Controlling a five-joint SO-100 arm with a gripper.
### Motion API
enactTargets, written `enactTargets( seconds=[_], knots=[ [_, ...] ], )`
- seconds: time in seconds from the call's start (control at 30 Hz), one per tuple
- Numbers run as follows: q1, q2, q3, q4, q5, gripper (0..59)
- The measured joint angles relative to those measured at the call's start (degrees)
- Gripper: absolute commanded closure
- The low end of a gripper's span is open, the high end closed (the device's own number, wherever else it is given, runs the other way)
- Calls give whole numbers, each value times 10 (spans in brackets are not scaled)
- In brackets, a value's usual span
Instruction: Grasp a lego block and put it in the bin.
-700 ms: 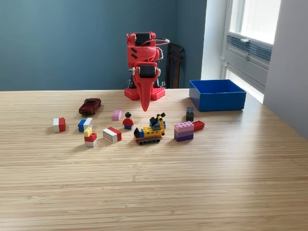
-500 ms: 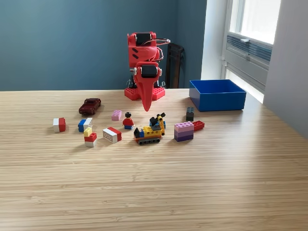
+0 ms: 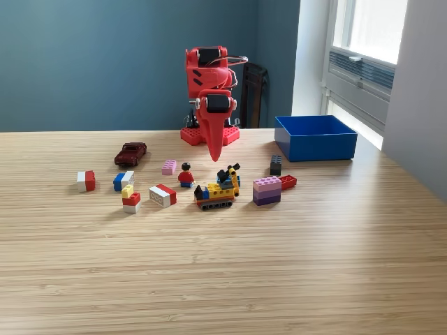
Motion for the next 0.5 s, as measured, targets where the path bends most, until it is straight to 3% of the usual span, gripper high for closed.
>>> enactTargets(
  seconds=[0.5],
  knots=[
    [-3,-18,-50,0,42,585]
  ],
)
